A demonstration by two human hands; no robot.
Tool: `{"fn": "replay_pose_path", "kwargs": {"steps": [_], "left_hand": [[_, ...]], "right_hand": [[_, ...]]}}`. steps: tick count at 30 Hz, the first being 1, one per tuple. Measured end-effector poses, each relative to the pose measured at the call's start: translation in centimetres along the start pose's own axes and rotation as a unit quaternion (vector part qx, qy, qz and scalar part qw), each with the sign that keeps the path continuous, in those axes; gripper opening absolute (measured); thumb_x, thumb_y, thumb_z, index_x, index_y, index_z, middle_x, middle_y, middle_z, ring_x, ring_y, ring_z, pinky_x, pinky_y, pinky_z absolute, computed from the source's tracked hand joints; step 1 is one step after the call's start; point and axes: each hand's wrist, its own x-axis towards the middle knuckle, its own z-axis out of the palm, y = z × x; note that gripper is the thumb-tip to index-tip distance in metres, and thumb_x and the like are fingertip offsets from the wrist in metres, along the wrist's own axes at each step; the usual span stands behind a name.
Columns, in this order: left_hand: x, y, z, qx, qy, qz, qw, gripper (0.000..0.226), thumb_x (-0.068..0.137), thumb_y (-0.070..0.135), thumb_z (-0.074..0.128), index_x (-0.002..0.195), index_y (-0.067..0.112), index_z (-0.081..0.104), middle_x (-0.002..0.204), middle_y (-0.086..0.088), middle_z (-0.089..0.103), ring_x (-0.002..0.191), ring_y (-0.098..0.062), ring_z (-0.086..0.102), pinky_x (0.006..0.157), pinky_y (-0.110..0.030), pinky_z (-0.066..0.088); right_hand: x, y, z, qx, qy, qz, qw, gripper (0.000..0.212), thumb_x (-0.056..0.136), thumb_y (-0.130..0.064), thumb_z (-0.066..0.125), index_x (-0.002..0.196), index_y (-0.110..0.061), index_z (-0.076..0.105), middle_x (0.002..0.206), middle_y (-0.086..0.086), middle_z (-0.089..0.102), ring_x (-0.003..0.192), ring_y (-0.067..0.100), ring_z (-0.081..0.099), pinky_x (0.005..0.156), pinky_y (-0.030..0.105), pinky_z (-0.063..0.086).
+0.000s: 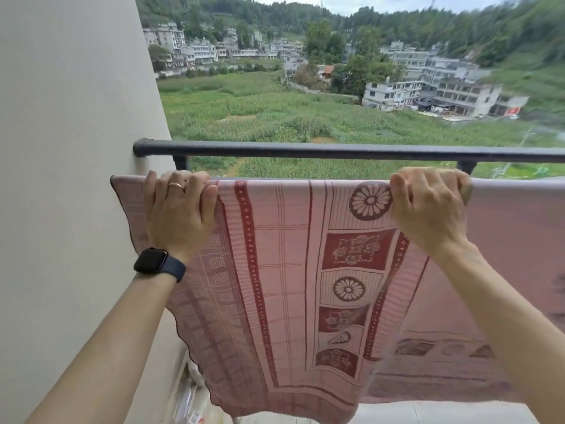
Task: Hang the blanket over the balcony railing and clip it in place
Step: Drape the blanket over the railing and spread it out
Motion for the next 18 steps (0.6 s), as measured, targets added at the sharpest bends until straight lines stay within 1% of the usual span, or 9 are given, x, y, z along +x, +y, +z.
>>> {"fn": "replay_pose_path", "kwargs": {"steps": [1,3,5,6,9,11,13,14,18], "left_hand": [[0.0,0.0,-0.1,0.005,0.003,-0.002,1.000,0.051,0.104,0.043,0.019,0.111,0.013,0.060,0.106,-0.015,0.060,0.109,-0.034,0.048,0.116,-0.049,0.018],[0.0,1.2,-0.6,0.003,0.012,-0.028,1.000,0.048,0.104,0.037,0.022,0.108,0.011,0.061,0.106,-0.017,0.060,0.109,-0.036,0.048,0.116,-0.052,0.019],[0.1,3.6,-1.2,-0.005,0.021,-0.070,0.997,0.036,0.102,0.031,0.031,0.109,0.012,0.061,0.113,-0.015,0.060,0.113,-0.036,0.049,0.117,-0.056,0.016],[0.1,5.1,-1.5,-0.014,0.025,-0.075,0.997,0.032,0.101,0.030,0.035,0.112,0.014,0.060,0.119,-0.013,0.060,0.118,-0.034,0.048,0.117,-0.056,0.013],[0.4,11.2,-1.8,-0.035,0.007,0.003,0.999,0.035,0.098,0.035,0.042,0.122,0.015,0.057,0.131,-0.008,0.056,0.128,-0.030,0.045,0.119,-0.054,0.011],[0.4,16.4,-1.1,-0.049,-0.032,0.053,0.997,0.040,0.098,0.040,0.040,0.126,0.016,0.056,0.132,-0.006,0.056,0.128,-0.028,0.046,0.118,-0.056,0.017],[0.3,21.1,0.0,-0.045,-0.071,0.064,0.994,0.042,0.099,0.045,0.037,0.127,0.019,0.055,0.130,-0.005,0.057,0.125,-0.027,0.049,0.116,-0.058,0.020],[0.2,22.4,0.6,-0.035,-0.083,0.061,0.994,0.043,0.099,0.048,0.035,0.126,0.020,0.055,0.127,-0.004,0.058,0.123,-0.027,0.049,0.115,-0.059,0.019],[0.0,21.4,1.7,0.018,-0.080,0.080,0.993,0.045,0.101,0.050,0.029,0.126,0.020,0.052,0.116,-0.009,0.057,0.112,-0.032,0.050,0.110,-0.058,0.023]], "right_hand": [[-0.7,2.4,-0.2,-0.003,0.014,-0.015,1.000,0.059,0.105,-0.051,0.018,0.110,-0.013,0.064,0.111,0.011,0.067,0.109,0.030,0.054,0.101,0.047,0.030],[-1.5,5.4,-0.5,0.000,0.064,-0.051,0.997,0.045,0.106,-0.041,0.032,0.112,-0.009,0.062,0.116,0.013,0.064,0.111,0.034,0.054,0.097,0.047,0.036],[-1.5,7.1,-1.1,0.008,0.118,-0.013,0.993,0.034,0.103,-0.035,0.042,0.119,-0.009,0.057,0.126,0.012,0.057,0.120,0.033,0.050,0.100,0.047,0.035],[-1.4,7.7,-1.5,0.012,0.131,0.023,0.991,0.034,0.103,-0.035,0.040,0.120,-0.010,0.056,0.125,0.011,0.058,0.121,0.031,0.049,0.103,0.047,0.031],[-1.0,10.1,-1.9,0.006,0.083,0.091,0.992,0.044,0.103,-0.044,0.026,0.109,-0.015,0.059,0.117,0.010,0.060,0.120,0.028,0.045,0.111,0.047,0.020],[-1.4,11.1,-1.6,0.005,0.063,0.077,0.995,0.044,0.103,-0.045,0.023,0.103,-0.016,0.057,0.116,0.009,0.055,0.121,0.027,0.040,0.115,0.049,0.015],[-1.8,11.3,-1.4,0.028,0.054,0.060,0.996,0.039,0.104,-0.043,0.026,0.111,-0.017,0.055,0.123,0.007,0.052,0.128,0.027,0.038,0.118,0.051,0.009],[-2.3,11.6,-1.4,0.026,0.050,0.042,0.998,0.038,0.105,-0.042,0.028,0.118,-0.018,0.055,0.128,0.005,0.051,0.131,0.027,0.038,0.120,0.051,0.010],[-4.2,15.7,-2.6,-0.015,0.033,-0.070,0.997,0.043,0.104,-0.035,0.039,0.144,-0.021,0.048,0.147,0.005,0.049,0.140,0.028,0.038,0.116,0.049,0.022]]}}
